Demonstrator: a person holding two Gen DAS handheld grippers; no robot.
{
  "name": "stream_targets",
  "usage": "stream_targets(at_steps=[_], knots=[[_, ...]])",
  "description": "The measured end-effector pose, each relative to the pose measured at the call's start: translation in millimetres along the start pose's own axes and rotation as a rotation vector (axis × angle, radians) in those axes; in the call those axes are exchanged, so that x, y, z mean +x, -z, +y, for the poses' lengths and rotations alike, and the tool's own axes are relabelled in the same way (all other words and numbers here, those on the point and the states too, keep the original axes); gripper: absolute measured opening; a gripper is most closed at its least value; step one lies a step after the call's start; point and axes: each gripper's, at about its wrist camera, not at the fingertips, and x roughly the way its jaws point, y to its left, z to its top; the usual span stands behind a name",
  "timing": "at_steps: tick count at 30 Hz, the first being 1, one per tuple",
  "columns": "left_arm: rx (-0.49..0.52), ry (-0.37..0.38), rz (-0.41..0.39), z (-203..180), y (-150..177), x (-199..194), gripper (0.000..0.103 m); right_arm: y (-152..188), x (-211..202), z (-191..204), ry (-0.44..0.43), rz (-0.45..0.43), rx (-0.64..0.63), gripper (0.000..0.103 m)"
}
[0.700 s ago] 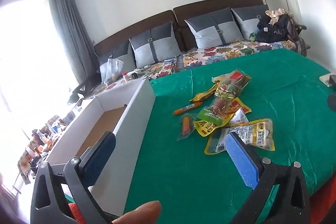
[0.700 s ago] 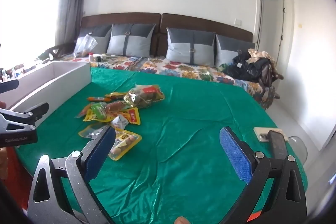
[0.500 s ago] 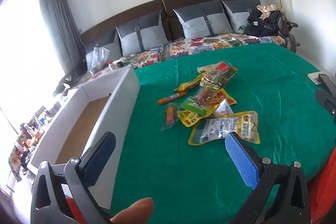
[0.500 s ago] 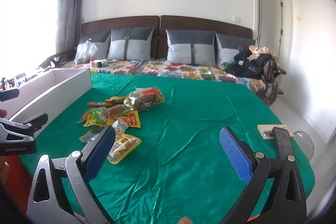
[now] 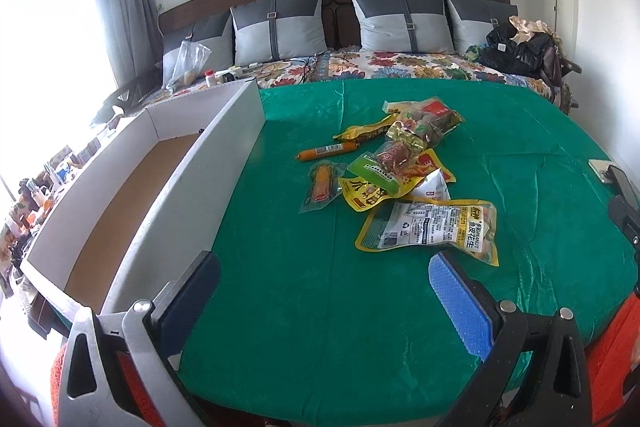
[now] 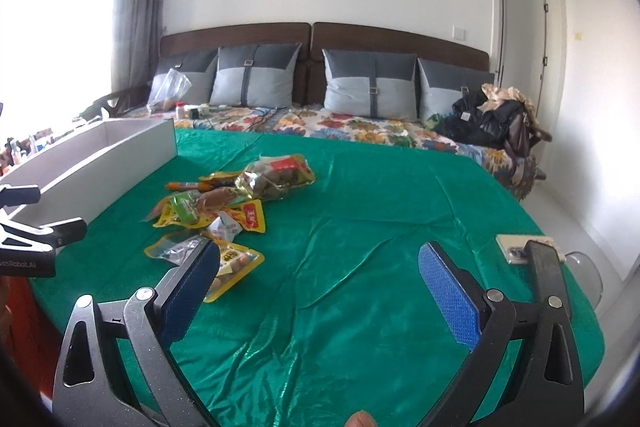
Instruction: Organize snacks
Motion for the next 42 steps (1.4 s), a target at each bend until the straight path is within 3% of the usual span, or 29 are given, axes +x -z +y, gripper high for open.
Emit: stream_targets(at_steps=[42], knots=[[0.017,0.006,-0.01,-3,3,6,0.103,4,12,14,-0.016,0.031,-0.048,0.101]])
